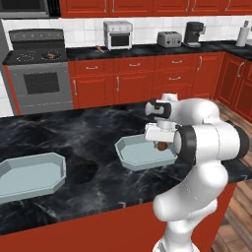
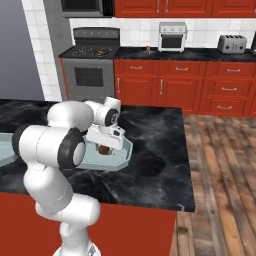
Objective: Place the cold items (broccoli and pear) from the fridge in one tupperware on the dining counter. Place the warm items (hot dog and kebab skewer) in the stove area in another tupperware.
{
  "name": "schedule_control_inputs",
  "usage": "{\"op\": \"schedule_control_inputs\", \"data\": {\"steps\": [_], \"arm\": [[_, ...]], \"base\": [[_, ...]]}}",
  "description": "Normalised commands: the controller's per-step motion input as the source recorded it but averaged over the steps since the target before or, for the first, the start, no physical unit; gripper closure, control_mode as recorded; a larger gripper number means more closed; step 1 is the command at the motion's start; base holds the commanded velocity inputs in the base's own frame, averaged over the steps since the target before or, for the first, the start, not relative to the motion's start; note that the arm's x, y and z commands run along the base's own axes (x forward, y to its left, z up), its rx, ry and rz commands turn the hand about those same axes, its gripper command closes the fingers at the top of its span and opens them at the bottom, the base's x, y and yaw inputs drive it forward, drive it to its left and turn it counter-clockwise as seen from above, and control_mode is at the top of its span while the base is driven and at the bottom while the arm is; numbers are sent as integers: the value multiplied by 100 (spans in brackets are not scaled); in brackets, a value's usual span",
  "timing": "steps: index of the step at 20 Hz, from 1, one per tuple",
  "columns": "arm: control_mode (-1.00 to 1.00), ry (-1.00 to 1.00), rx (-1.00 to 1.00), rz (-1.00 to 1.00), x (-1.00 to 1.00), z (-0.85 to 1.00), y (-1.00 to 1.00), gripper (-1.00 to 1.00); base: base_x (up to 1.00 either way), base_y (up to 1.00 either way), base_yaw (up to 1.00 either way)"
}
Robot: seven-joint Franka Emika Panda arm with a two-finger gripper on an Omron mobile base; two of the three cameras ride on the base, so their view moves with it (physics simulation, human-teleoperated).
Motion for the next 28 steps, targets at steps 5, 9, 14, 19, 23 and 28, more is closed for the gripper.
{"op": "schedule_control_inputs", "data": {"steps": [5, 9, 14, 19, 23, 28], "arm": [[-100, 0, 0, 0, 19, -35, 0, 100], [-100, -1, 0, 0, 11, -31, 0, 100], [-100, -6, 0, 0, 0, -31, 0, 100], [-100, -17, -4, 0, 0, -33, 0, -100], [-100, -20, -4, 0, 0, -29, 0, -100], [-100, -6, 0, -3, -8, -1, 0, -100]], "base": [[0, 0, 0], [0, 0, 0], [0, 0, 0], [0, 0, 0], [0, 0, 0], [0, 0, 0]]}}
